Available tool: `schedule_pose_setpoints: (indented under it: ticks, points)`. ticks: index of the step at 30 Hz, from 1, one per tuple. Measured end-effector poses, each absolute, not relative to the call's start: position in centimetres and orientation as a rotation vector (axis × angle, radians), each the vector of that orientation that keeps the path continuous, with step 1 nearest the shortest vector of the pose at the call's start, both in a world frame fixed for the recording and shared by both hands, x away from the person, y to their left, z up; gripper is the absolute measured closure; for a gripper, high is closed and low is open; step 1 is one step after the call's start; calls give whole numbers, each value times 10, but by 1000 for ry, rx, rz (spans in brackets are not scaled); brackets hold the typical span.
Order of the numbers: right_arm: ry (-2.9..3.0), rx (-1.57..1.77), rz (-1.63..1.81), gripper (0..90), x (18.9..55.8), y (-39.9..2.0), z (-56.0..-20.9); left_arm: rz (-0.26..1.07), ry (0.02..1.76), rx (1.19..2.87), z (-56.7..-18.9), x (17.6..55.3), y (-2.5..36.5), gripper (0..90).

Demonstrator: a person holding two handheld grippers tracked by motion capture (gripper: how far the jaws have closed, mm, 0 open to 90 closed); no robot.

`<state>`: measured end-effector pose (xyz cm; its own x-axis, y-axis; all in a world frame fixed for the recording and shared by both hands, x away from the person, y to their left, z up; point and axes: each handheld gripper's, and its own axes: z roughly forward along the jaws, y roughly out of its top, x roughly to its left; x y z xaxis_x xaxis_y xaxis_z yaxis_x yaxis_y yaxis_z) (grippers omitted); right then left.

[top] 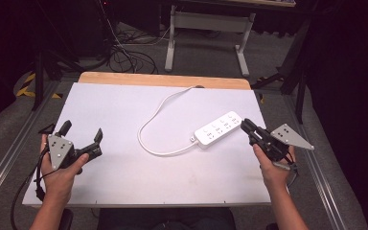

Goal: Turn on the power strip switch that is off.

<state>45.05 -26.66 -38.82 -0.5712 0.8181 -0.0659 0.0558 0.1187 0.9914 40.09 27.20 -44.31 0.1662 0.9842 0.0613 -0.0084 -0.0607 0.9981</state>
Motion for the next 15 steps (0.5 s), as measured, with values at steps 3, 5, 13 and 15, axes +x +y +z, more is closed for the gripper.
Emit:
schedule_pose_setpoints:
  ticks: [3, 5, 13, 15]
  points:
    - [1753, 851, 1536, 736, 450, -266, -388, 1128, 1053, 1325, -443, 401, 272, 46]
    - [1753, 835, 1533, 711, 450, -266, -388, 1129, 1053, 1324, -443, 401, 272, 46]
    - [1768, 845, 1562, 525, 452, -264, -388, 1128, 1053, 1325, -443, 401, 272, 46]
    - [1756, 840, 1563, 495, 453, -264, -388, 1130, 1052, 1325, -443, 401, 272, 46]
